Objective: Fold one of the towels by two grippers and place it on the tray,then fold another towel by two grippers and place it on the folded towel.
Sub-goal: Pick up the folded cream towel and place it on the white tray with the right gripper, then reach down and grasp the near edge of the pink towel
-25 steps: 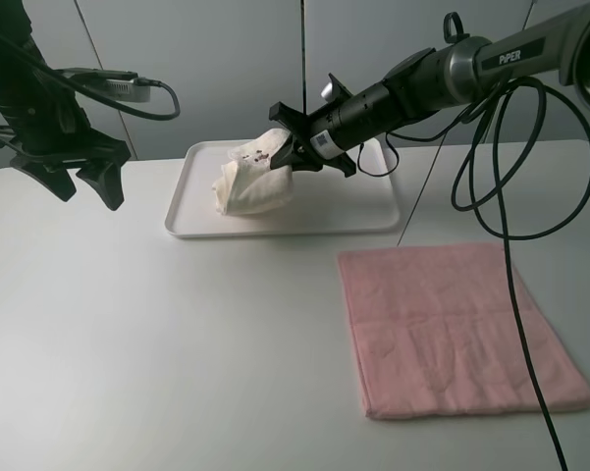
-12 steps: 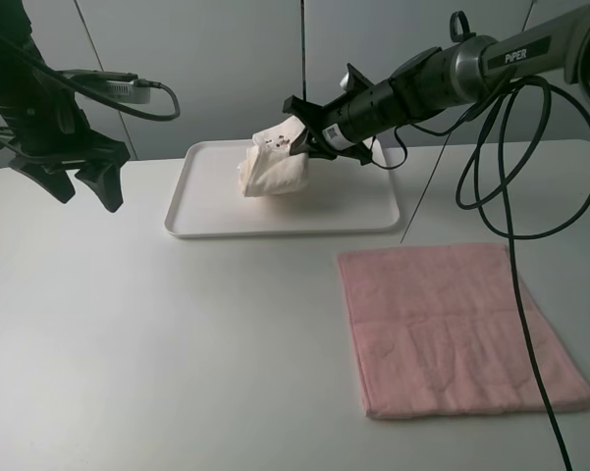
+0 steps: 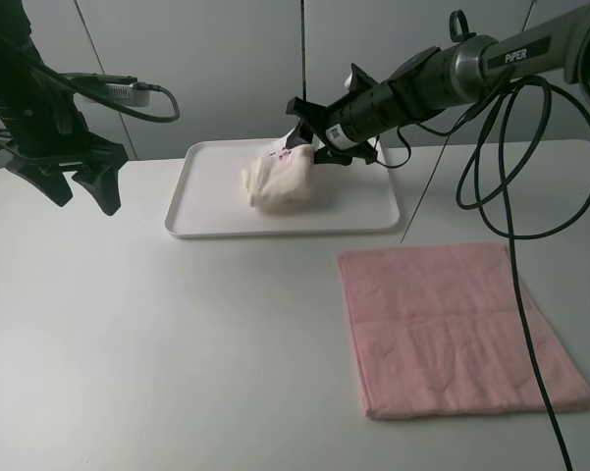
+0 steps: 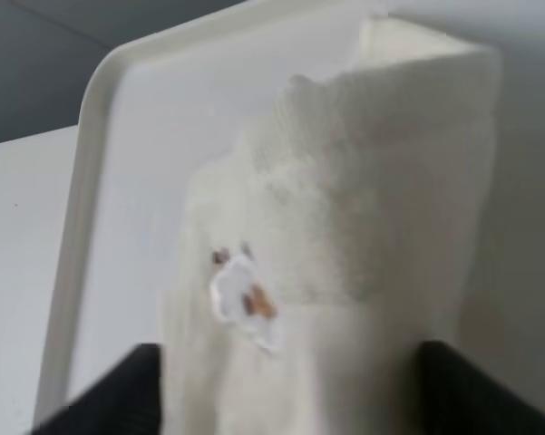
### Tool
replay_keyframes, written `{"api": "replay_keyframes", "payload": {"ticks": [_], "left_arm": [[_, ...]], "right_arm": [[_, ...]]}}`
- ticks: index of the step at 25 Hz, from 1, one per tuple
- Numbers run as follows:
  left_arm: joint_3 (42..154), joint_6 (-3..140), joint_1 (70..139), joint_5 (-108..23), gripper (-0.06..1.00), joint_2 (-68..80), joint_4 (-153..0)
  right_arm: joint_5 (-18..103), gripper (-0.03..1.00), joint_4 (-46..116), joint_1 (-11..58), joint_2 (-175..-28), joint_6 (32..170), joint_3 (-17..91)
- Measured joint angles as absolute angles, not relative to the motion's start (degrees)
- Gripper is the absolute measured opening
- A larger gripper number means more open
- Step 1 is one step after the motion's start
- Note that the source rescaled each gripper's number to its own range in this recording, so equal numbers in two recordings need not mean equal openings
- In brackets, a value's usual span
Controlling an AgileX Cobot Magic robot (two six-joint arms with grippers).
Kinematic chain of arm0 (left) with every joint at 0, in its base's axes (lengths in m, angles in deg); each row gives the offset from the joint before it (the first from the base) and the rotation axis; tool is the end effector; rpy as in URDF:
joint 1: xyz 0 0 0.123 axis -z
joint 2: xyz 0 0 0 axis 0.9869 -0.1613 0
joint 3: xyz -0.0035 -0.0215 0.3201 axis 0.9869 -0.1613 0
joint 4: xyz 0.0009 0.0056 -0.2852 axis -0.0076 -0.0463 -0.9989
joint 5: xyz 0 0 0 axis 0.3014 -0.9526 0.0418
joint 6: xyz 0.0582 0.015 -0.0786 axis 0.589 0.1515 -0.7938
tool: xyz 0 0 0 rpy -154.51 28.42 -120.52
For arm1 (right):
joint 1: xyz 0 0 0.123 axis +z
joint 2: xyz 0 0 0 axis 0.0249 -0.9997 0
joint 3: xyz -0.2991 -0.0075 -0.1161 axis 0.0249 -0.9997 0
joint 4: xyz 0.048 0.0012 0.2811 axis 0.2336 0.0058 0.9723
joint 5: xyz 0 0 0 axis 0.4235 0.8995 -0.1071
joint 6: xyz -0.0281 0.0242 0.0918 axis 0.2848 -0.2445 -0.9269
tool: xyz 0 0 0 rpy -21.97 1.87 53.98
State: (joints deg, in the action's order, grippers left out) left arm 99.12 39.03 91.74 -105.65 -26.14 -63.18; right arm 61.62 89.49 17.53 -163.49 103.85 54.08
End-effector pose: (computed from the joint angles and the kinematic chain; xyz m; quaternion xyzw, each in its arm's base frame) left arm 0.3940 -0.0767 0.2431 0.1347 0.9905 -0.0015 0.0283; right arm 0.5201 0.2227 0.1149 0.0380 0.9114 0.3378 0.2319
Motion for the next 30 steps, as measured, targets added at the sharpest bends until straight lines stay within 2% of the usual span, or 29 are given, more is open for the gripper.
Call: {"api": "replay_keyframes", "payload": {"ticks": [1,2,4,13,19,23,30], "left_arm": [[99.12,39.03,91.74,-105.74,0.84,-26.14,-63.18],[99.12,39.03,91.74,-105.74,0.84,-26.14,-63.18],[99.12,39.03,91.74,-105.78,0.84,-26.14,-63.18],[99.12,39.34,91.74,-105.88,0.84,-26.14,-63.18],[99.12,41.9,92.24,-106.34,0.84,-26.14,-62.88],[99.12,44.51,95.45,-106.47,0.84,-26.14,-62.75],[99.12,47.36,104.17,-104.28,0.84,-26.14,-61.77]], "right_arm": [[61.62,0.87,89.18,17.53,-163.49,103.63,54.08],[61.62,0.94,88.8,17.53,-163.49,103.21,54.08],[61.85,0.99,86.43,17.53,-163.29,101.94,54.08],[68.83,1.0,53.59,17.49,-155.3,93.37,54.08],[79.05,1.0,41.25,17.49,-147.44,92.57,53.34],[79.92,1.0,38.12,17.49,-141.1,92.53,46.1],[78.78,0.97,35.88,17.49,-126.56,92.8,26.17]]}}
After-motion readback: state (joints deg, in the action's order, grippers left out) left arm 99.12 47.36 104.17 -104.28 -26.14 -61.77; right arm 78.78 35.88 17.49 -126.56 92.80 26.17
